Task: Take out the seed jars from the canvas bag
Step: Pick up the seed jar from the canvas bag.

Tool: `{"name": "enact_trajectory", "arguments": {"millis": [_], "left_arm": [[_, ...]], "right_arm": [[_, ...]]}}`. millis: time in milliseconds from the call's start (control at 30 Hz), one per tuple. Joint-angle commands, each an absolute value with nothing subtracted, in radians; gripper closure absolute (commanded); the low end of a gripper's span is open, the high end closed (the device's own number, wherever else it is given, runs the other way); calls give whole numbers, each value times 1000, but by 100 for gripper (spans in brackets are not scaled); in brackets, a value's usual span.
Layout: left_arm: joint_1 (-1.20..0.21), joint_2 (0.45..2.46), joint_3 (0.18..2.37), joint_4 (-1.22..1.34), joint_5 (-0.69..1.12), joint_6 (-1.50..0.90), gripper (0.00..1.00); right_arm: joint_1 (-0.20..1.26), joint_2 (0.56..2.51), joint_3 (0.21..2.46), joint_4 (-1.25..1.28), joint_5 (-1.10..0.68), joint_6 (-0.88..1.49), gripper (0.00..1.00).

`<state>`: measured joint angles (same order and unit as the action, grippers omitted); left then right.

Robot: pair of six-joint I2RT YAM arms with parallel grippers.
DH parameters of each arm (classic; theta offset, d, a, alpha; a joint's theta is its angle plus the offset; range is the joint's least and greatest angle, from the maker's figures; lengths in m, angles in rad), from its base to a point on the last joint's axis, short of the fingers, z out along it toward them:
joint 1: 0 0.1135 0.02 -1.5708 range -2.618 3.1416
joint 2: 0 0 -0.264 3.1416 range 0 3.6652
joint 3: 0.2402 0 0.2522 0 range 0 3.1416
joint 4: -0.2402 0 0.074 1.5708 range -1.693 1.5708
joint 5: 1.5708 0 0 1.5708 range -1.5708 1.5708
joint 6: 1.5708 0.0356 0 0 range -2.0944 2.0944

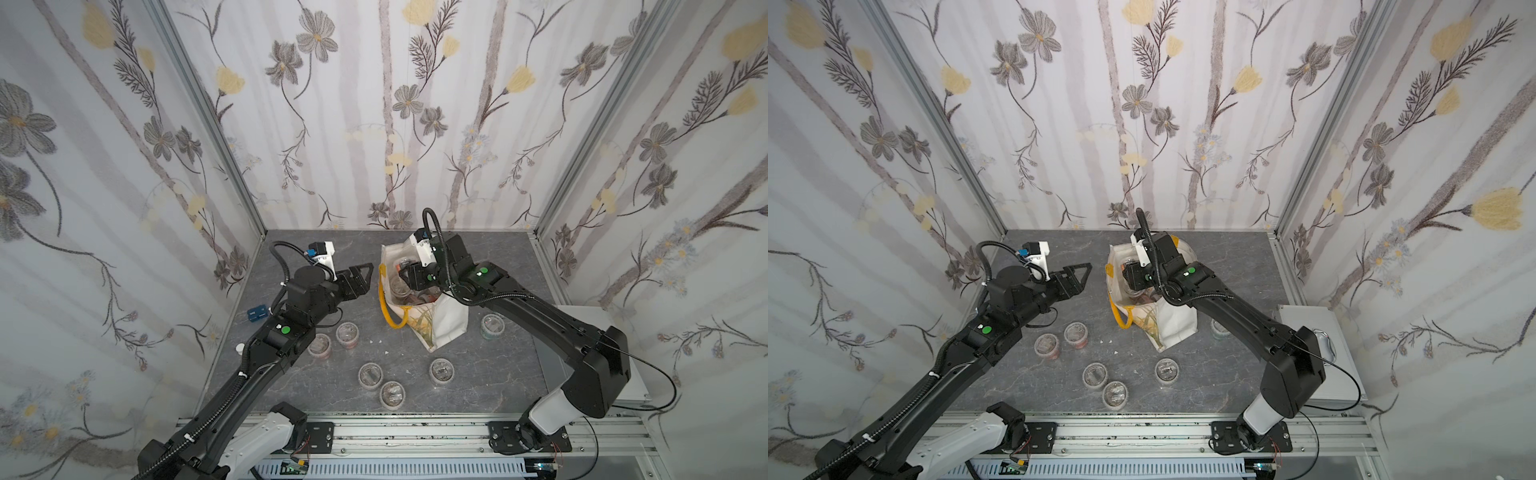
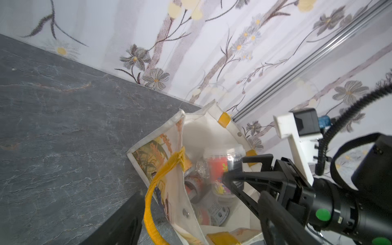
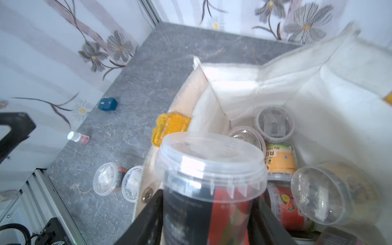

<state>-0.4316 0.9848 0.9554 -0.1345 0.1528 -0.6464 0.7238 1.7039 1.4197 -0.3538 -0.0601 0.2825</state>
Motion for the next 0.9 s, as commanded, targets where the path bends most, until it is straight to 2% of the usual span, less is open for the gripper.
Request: {"name": "enact_trajectory", "arguments": {"millis": [0,133,300,500,667,867], "left_arm": [[-367,1000,1064,-366,263,-729,13],[-292,1008,1152,-497,364,-769,12],[-276,936,1114,-468,554,-852,1],[-256,774,1082,-584,513,-854,0],[-257,819,1086,-723,491,-784,0],[-256,858,1077,-747,513,-675,0]], "right_arm": [[744,1628,1385,-161,-72,205,46],[832,1524,1286,13,-51,93,45],[935,1492,1120,299,-17,47,45],[1034,1580,1026,488,31,1,45],[1084,1633,1004,539,82,-86,44],[1108,1675,1005,552,111,-175,43]]}}
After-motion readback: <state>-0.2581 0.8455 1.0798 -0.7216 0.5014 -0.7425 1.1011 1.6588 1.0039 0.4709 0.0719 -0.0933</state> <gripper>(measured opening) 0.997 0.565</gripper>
